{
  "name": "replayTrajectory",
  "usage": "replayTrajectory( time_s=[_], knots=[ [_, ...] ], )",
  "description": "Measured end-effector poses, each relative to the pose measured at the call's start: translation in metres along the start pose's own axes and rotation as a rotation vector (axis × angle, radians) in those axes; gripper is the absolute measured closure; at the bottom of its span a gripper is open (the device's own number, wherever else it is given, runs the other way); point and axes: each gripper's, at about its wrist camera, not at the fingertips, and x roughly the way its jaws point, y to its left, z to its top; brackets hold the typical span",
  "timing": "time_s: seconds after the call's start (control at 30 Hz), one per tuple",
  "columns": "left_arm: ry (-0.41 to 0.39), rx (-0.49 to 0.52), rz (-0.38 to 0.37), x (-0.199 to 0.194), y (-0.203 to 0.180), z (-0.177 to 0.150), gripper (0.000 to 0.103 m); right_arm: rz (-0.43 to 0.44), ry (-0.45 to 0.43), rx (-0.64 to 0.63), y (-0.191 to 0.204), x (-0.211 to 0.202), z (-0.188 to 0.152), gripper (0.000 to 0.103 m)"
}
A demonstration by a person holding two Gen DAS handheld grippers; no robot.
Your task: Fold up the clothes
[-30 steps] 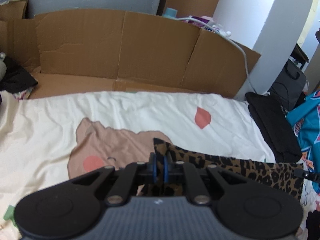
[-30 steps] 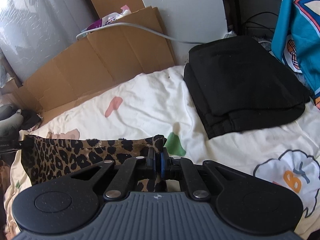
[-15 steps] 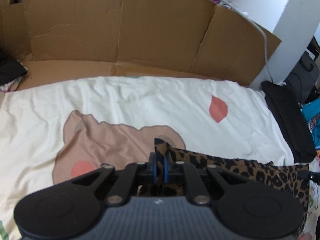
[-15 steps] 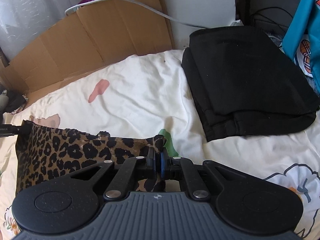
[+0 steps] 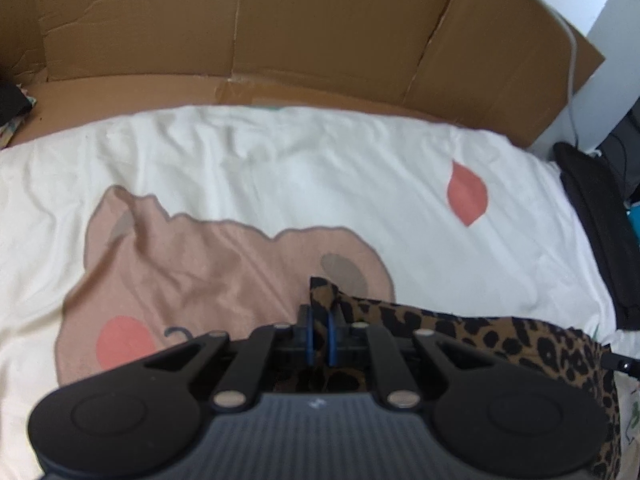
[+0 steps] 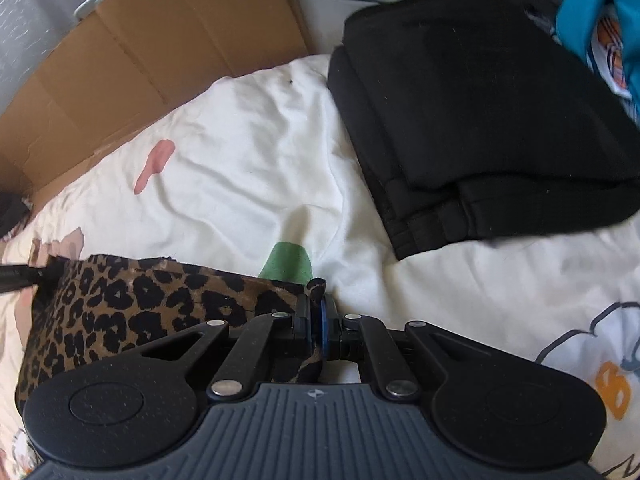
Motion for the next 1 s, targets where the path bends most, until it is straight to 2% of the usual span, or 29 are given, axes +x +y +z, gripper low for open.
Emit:
replayTrajectory(
  time_s=[0.1,0.27,0.4,0.6,0.7,0.73,0.87,0.93,1.0],
  knots=[
    [0.009,0.033,0.02,0.002,-0.005,0.002,0.094,-0.007,0.0,-0.018,0.002,0.005,-0.003,0.1],
    [0.044,0.005,0.042,-0.006,-0.004,0.01,0.086,0.019,-0.012,0.02,-0.001,0.003,-0.004,0.1],
    [0.039,0.033,0.058,-0.03,-0.011,0.015,0.088,0.053,-0.067,0.025,-0.003,-0.013,-0.001,0.097],
    [0.084,0.115,0.054,-0.059,-0.048,0.013,0.088,0.101,-0.116,0.108,-0.009,-0.027,-0.001,0.088],
    [0.102,0.153,0.068,-0.066,-0.067,0.01,0.087,0.127,-0.136,0.101,-0.004,-0.043,-0.007,0.077],
    [0.107,0.166,0.073,-0.068,-0.073,0.009,0.087,0.135,-0.142,0.099,-0.002,-0.048,-0.009,0.077],
    [0.12,0.106,0.077,-0.073,-0.081,0.005,0.088,0.157,-0.155,0.074,0.007,-0.07,-0.021,0.077],
    [0.128,0.086,0.092,-0.071,-0.086,0.001,0.088,0.164,-0.161,0.082,0.008,-0.08,-0.028,0.07],
    [0.129,0.06,0.087,-0.072,-0.093,-0.003,0.088,0.18,-0.166,0.106,0.007,-0.09,-0.035,0.069]
  ],
)
